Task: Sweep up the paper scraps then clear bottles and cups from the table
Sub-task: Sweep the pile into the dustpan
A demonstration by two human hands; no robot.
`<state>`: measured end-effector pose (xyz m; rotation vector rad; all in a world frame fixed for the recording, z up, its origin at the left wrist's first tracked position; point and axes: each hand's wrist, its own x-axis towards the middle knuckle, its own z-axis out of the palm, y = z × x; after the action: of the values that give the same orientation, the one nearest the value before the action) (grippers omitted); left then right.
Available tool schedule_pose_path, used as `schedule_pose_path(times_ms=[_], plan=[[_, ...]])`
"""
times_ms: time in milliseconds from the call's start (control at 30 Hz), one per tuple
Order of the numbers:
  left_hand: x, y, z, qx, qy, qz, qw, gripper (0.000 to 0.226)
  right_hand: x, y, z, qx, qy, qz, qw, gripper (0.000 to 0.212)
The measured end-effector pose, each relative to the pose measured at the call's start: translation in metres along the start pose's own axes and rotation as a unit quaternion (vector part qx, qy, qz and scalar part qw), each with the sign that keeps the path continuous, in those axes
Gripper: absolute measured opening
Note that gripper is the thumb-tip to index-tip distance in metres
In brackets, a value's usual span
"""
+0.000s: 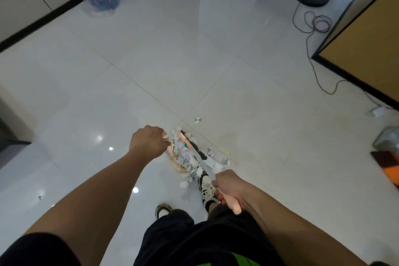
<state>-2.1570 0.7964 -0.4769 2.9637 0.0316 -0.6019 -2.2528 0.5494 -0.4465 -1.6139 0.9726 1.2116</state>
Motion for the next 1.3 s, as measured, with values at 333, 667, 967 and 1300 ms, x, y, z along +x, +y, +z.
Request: schedule_pose_path(times_ms=[333, 667, 967, 1300], plan=[[-0.038, -0.01, 0.003, -0.048, 0.023, -0.003, 0.999, 0.029, -0.009, 0.025, 0.025, -0.004, -0.014, -0.07, 0.997, 0.008], [-0.078, -0.081, -0.022, -0.097, 0.065, 0.031, 0.993, 0.034, -0.068, 0.059, 0.115, 0.018, 0.031, -0.062, 0.997, 0.015], [-0.117, -0.086, -0.068, -0.11, 0.1, 0.077, 0.986, 0.033, -0.11, 0.084, 0.147, 0.101, 0.078, -0.09, 0.988, 0.022], [-0.178, -0.013, -0.093, -0.131, 0.156, 0.104, 0.974, 0.034, -0.155, 0.149, 0.114, 0.126, 0.114, -0.156, 0.973, 0.009]])
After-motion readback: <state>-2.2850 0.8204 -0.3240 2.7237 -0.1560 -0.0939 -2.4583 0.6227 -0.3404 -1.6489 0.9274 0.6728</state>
